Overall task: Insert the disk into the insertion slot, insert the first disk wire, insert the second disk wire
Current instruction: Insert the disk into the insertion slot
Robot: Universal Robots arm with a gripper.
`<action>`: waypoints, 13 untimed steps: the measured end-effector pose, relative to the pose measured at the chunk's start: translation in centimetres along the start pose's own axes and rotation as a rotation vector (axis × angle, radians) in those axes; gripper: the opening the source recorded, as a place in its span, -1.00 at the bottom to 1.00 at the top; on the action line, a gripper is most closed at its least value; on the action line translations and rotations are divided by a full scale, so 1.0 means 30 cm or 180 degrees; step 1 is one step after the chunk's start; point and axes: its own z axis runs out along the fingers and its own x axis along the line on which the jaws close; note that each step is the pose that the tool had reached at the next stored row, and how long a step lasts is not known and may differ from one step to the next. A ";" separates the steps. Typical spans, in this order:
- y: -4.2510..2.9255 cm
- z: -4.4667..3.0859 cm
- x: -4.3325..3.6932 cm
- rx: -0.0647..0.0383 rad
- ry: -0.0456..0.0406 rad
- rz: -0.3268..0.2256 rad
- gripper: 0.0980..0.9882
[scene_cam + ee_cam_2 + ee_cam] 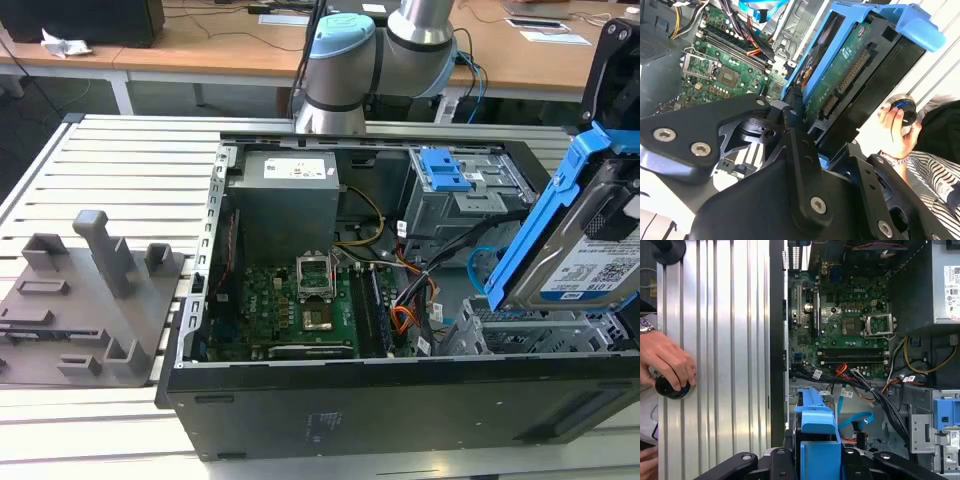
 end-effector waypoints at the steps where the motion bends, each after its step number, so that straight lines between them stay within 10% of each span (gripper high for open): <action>1: 0.000 0.002 0.000 0.0000 0.0000 0.0000 -0.41; 13: -0.002 0.041 0.000 0.0000 0.0000 0.0000 -0.41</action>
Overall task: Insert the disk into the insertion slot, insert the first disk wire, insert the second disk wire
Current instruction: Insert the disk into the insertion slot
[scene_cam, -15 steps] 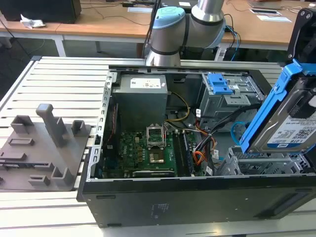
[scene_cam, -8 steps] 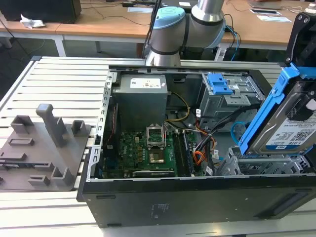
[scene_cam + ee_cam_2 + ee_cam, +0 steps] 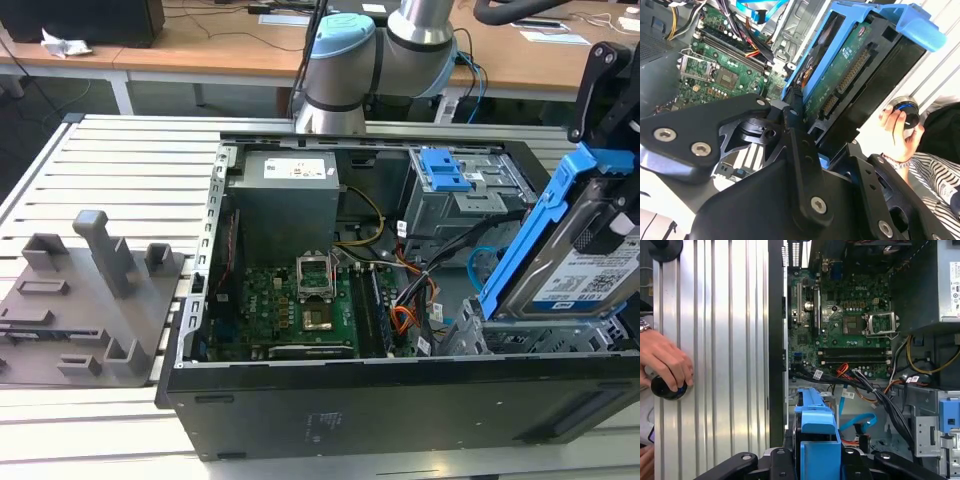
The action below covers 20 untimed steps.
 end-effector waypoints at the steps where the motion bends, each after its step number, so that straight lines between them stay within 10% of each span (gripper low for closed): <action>1: 0.000 0.003 0.000 0.0000 0.0000 0.0000 -0.41; 11: -0.001 0.039 -0.003 0.0000 0.0000 0.0000 -0.41; 20: -0.020 0.042 -0.092 -0.0001 0.0004 -0.0002 -0.41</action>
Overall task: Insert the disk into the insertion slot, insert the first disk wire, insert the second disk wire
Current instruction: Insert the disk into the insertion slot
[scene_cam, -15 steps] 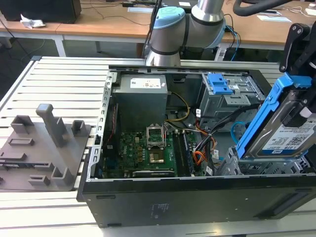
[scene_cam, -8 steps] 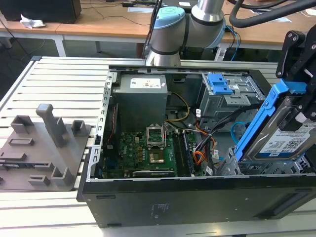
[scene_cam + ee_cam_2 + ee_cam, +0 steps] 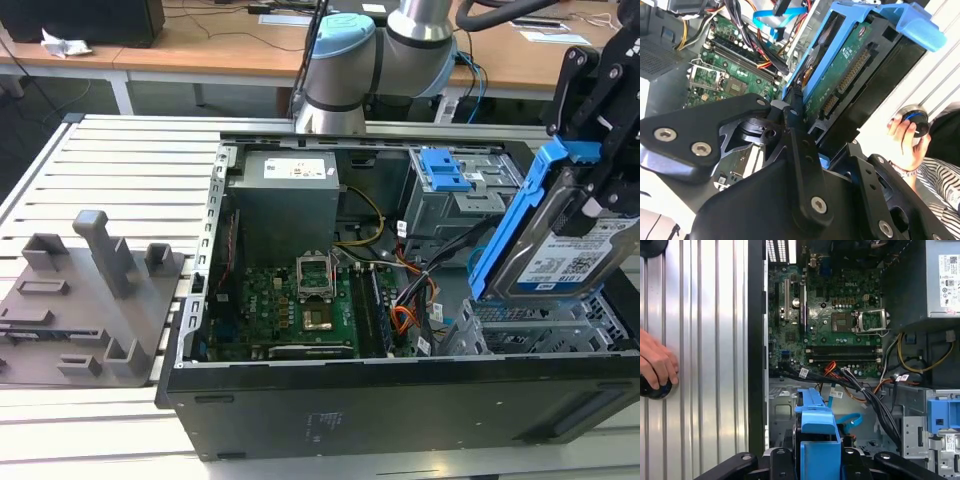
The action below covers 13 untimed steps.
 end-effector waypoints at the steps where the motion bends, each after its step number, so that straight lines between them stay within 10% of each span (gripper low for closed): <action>1: -0.005 0.002 -0.002 -0.0001 0.0000 0.0000 -0.41; 13: -0.029 0.031 -0.014 -0.0003 0.0002 -0.0001 -0.41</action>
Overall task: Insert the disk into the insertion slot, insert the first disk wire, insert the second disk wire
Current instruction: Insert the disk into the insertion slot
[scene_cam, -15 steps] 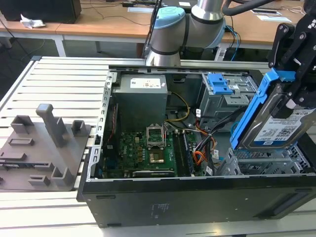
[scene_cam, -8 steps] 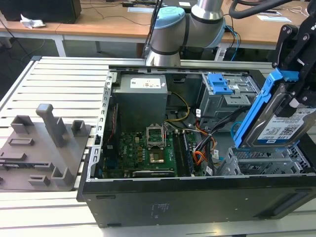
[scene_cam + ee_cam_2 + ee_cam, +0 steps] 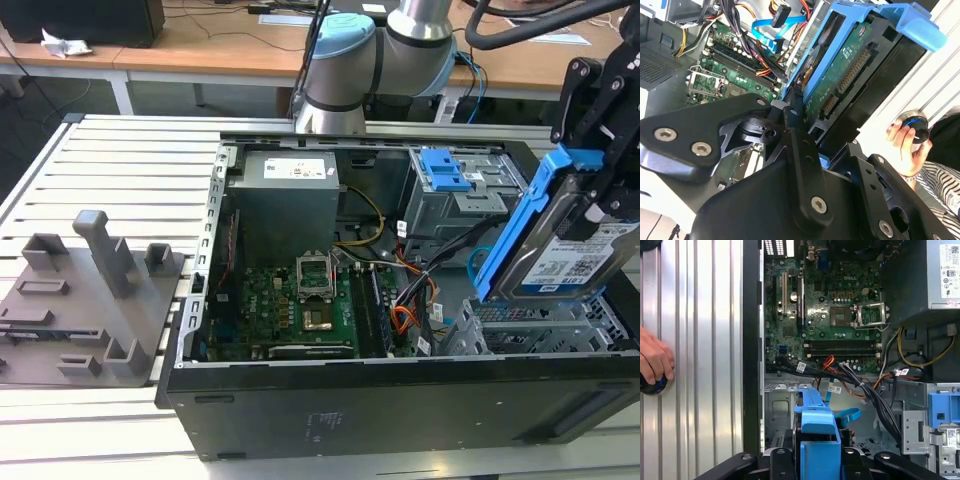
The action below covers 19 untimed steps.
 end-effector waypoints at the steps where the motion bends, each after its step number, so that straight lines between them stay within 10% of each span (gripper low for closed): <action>1: 0.000 0.004 0.000 0.0000 0.0000 0.0000 -0.41; 19: -0.003 0.080 0.000 0.0000 0.0000 0.0000 -0.41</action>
